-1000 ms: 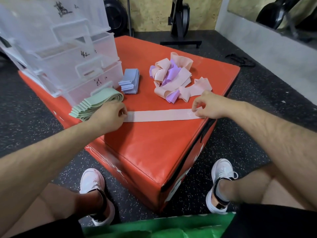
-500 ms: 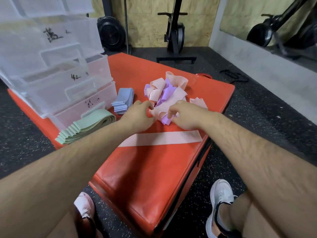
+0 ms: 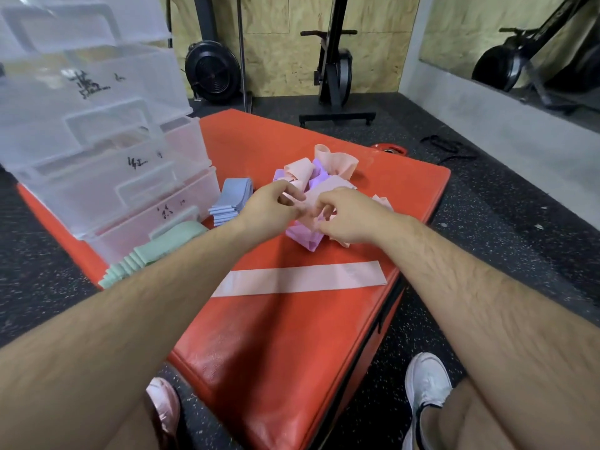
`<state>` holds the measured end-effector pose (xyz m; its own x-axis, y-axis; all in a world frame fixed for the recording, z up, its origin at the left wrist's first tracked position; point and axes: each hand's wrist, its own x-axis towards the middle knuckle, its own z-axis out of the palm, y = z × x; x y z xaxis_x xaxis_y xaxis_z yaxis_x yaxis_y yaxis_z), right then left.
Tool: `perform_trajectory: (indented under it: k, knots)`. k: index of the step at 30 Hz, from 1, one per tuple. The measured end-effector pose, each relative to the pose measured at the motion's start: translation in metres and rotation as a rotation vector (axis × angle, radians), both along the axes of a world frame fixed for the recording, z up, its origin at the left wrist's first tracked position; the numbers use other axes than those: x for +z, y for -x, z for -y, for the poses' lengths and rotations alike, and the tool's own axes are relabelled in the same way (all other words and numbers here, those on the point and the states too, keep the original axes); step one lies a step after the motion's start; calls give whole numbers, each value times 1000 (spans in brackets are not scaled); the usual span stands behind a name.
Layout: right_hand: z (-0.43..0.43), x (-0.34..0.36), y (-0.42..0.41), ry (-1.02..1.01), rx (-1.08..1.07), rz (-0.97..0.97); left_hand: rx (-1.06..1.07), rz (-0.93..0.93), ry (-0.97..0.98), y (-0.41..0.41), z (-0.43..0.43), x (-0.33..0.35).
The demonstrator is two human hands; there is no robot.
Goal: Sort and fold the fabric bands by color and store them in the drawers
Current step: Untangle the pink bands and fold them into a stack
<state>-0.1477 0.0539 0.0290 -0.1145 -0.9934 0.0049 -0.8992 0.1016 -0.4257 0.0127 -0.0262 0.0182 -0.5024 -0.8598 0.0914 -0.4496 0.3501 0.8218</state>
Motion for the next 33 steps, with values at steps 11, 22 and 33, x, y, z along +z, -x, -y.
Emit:
perform_trajectory:
  k: [11, 22, 33]
  knots:
    - [3, 26, -23, 316, -42, 265, 42, -395, -103, -29, 1, 39]
    - [-1, 47, -27, 341, 39, 513, -71, -210, 268, -47, 5, 51]
    - [7, 33, -37, 351, 81, 445, -74, -253, 177, -44, 6, 54]
